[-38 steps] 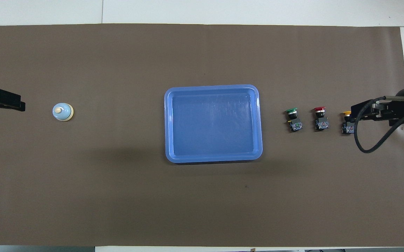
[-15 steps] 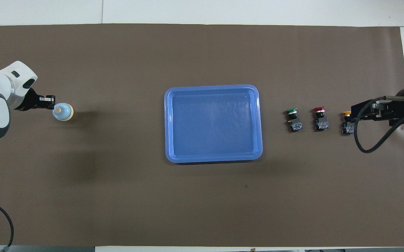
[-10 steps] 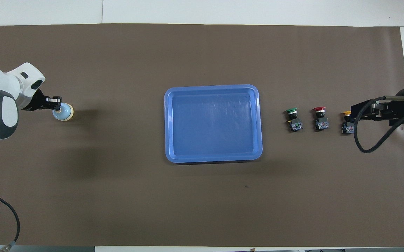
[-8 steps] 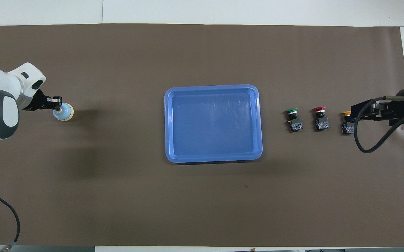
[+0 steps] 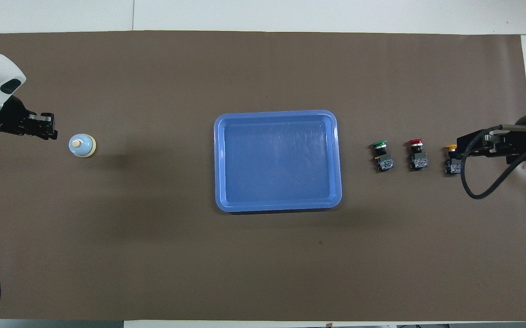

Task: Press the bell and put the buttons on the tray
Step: 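Lift the left gripper off the bell and draw it back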

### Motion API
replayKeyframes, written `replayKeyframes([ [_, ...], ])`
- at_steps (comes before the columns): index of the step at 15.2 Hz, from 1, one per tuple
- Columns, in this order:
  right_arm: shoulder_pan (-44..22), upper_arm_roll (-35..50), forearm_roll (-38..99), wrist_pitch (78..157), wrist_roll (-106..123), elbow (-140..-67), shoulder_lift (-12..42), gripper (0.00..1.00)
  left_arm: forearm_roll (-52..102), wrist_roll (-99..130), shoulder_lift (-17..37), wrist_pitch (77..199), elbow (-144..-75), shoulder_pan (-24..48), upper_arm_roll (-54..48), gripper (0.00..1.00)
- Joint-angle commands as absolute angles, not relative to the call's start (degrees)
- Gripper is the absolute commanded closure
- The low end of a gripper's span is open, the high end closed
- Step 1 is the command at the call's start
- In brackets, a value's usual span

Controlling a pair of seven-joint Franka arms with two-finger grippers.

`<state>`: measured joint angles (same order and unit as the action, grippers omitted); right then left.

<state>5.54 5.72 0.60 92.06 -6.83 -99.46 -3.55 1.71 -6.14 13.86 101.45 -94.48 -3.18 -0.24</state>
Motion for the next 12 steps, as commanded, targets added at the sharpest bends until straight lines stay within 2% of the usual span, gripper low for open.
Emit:
replayKeyframes([
  [1, 6.15, 6.06, 0.7, 91.23, -5.27, -99.67, -4.13, 0.0, 1.85, -2.66, 10.3, 96.34, -94.75, -1.76, 0.35, 0.0],
  [8, 6.24, 6.06, 0.7, 91.23, -5.27, -99.67, -4.13, 0.0, 1.85, -1.41, 1.51, 84.39, -95.18, -2.37, -0.09, 0.0],
  [12, 6.15, 6.06, 0.7, 91.23, -5.27, -99.67, -4.13, 0.0, 1.93, -1.67, -0.7, 83.58, -96.85, -2.46, 0.09, 0.0],
])
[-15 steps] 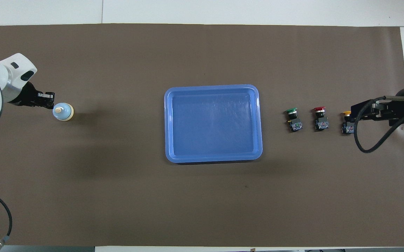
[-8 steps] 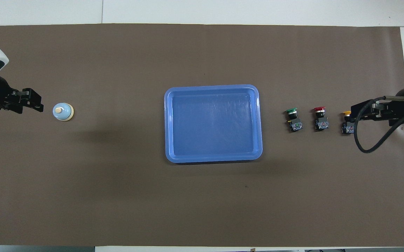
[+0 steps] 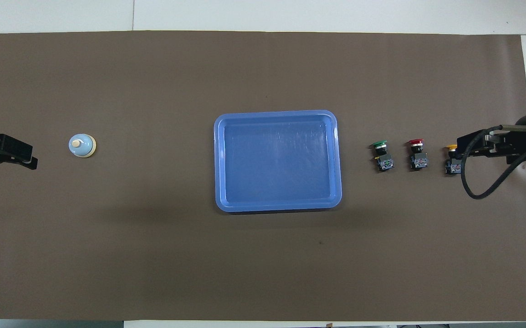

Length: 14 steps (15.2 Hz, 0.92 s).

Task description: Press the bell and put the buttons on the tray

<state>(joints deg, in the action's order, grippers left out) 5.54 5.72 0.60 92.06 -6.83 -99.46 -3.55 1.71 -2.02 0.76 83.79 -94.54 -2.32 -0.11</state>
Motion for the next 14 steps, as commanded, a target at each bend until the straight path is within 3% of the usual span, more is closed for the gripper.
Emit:
replayKeyframes([
  [1, 6.24, 6.06, 0.7, 91.23, -5.27, -99.67, -4.13, 0.0, 1.93, -1.67, -1.14, 83.15, -97.29, -2.55, -0.09, 0.0],
  [7, 6.24, 6.06, 0.7, 91.23, -5.27, -99.67, -4.13, 0.0, 1.85, -1.49, -2.37, 83.84, -98.26, -1.67, -0.09, 0.0],
  [14, 6.24, 6.06, 0.7, 91.23, -5.27, -99.67, -4.13, 0.0, 1.76, -1.58, -0.7, 83.58, -94.83, -1.58, -0.7, 0.0],
])
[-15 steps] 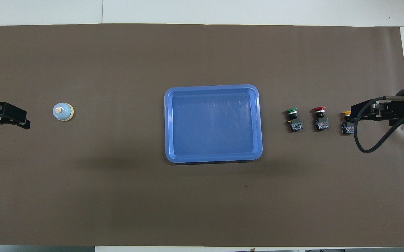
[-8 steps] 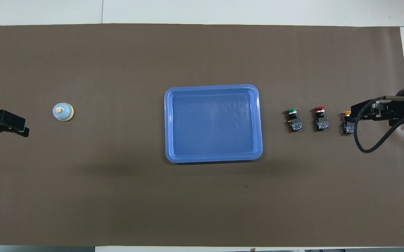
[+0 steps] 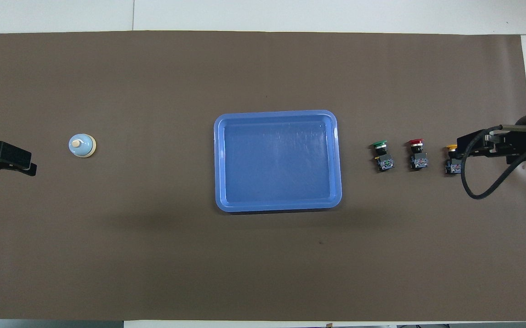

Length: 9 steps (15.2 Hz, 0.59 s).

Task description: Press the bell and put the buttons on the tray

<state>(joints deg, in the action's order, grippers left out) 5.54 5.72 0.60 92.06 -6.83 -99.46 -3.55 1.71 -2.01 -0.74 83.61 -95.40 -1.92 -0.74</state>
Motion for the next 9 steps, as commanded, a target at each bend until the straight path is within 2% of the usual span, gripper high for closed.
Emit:
replayKeyframes([
  [1, 6.24, 6.06, 0.7, 91.32, -5.27, -99.67, -4.13, 0.0, 1.84, -1.58, -0.7, 83.76, -94.83, -1.58, -0.7, 0.0],
  [9, 6.24, 6.06, 0.7, 91.23, -5.27, -99.67, -4.13, 0.0, 1.93, -1.06, -1.41, 83.94, -95.45, -1.58, -0.7, 0.0],
])
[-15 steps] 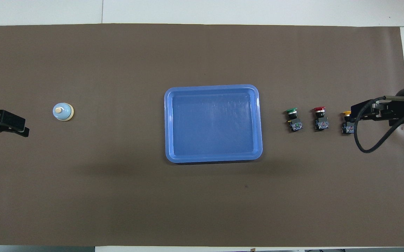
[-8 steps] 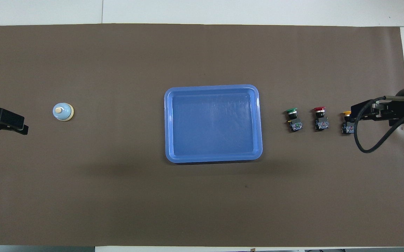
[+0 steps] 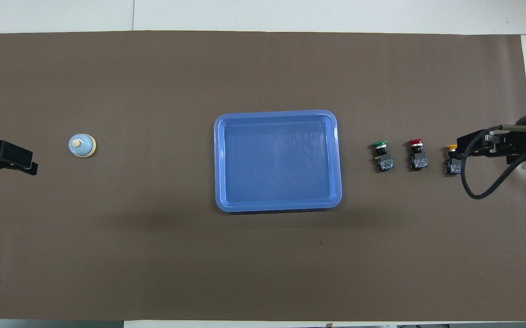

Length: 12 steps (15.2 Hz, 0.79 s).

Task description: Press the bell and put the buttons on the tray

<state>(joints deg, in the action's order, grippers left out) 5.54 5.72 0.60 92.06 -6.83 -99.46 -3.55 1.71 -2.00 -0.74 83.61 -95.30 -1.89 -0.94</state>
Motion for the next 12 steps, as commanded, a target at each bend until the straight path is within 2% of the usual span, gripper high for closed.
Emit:
replayKeyframes([
  [1, 6.24, 6.06, 0.7, 91.23, -5.27, -99.67, -4.13, 0.0, 1.93, -1.05, -1.41, 83.94, -95.45, -1.67, -0.7, 0.0],
  [9, 6.5, 5.98, 0.7, 91.58, -5.1, -99.93, -4.13, 0.0, 1.93, -1.05, -1.41, 83.94, -95.45, -2.02, -0.7, 0.0],
  [12, 7.21, 5.98, 0.7, 97.8, -5.27, -103.87, -4.48, 0.0, 1.93, -1.05, -1.41, 83.94, -95.45, -2.02, -0.7, 0.0],
])
